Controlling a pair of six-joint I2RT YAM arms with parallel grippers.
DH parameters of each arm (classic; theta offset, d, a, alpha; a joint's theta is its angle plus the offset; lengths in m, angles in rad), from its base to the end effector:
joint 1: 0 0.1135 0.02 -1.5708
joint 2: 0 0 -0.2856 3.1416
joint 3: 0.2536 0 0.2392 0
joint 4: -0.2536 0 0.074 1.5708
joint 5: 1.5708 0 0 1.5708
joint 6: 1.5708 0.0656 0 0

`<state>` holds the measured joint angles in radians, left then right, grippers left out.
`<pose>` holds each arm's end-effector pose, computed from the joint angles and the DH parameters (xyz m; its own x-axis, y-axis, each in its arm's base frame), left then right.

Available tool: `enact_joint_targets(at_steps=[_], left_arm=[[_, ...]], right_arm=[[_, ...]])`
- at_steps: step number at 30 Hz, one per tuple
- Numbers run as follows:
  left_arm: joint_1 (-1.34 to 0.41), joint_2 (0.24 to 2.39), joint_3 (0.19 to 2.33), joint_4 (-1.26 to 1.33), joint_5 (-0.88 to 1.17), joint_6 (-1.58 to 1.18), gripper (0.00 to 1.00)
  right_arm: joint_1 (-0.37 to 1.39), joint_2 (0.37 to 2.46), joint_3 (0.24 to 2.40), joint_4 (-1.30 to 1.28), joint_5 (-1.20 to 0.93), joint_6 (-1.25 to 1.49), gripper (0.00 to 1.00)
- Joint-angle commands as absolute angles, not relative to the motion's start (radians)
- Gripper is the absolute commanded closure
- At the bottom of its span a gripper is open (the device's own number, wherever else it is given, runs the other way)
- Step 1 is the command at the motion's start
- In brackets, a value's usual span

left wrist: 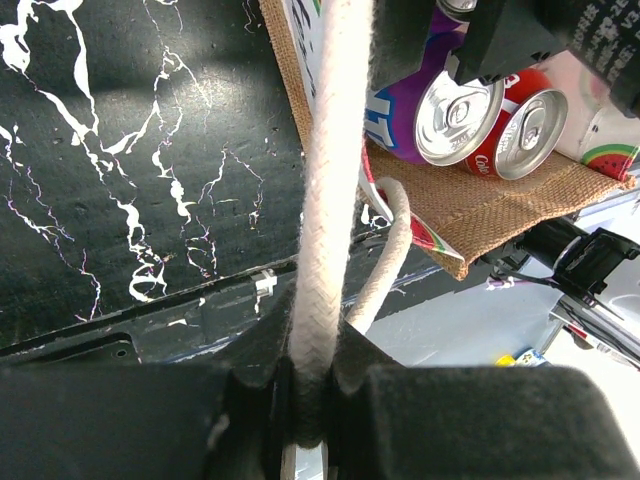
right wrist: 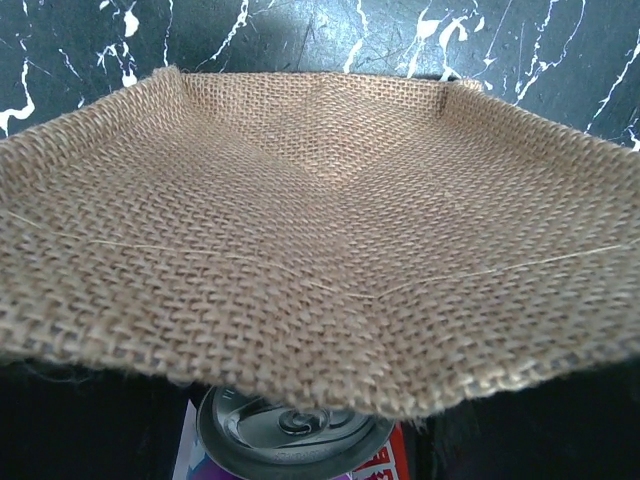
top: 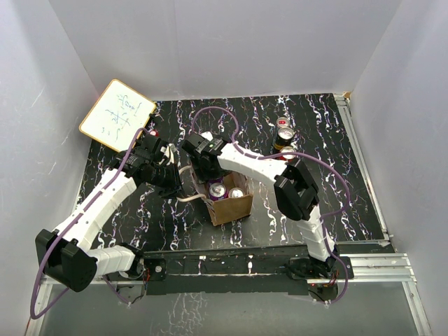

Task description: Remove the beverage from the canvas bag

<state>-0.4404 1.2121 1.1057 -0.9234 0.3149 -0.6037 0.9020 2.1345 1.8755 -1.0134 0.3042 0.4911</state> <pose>0.1963 -0.1150 0.2991 -0.9504 -0.1488 -0.2732 0.0123 0.8595 -0.5109 0.2956 0.3424 0.2231 -0.8499 -0.3497 -0.3943 -0.3324 0.9362 -0.1138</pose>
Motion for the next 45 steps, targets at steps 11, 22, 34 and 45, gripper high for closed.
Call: enact_joint_targets(at_steps=[11,22,34,45], left_arm=[[-0.436,1.194,1.124,-0.958,0.308,-0.599,1.0],[-0.436,1.203,1.133,-0.952,0.306,-0.601,1.0],[-0.436,1.252,1.157,-0.95,0.297,-0.564,1.0],[-0.436,1.254,1.135,-0.932,0.305,-0.563,1.0]], right_arm=[[0.902,1.999,2.116,-1.004,0.229,0.417,0.81],[0.9,1.856,2.165,-0.974,0.295,0.375,0.92],[0.9,1.475,2.029,-0.936,0.536,0.31,0.92],[0.898,1.15,1.683,-1.256,0.868,0.558,0.92]])
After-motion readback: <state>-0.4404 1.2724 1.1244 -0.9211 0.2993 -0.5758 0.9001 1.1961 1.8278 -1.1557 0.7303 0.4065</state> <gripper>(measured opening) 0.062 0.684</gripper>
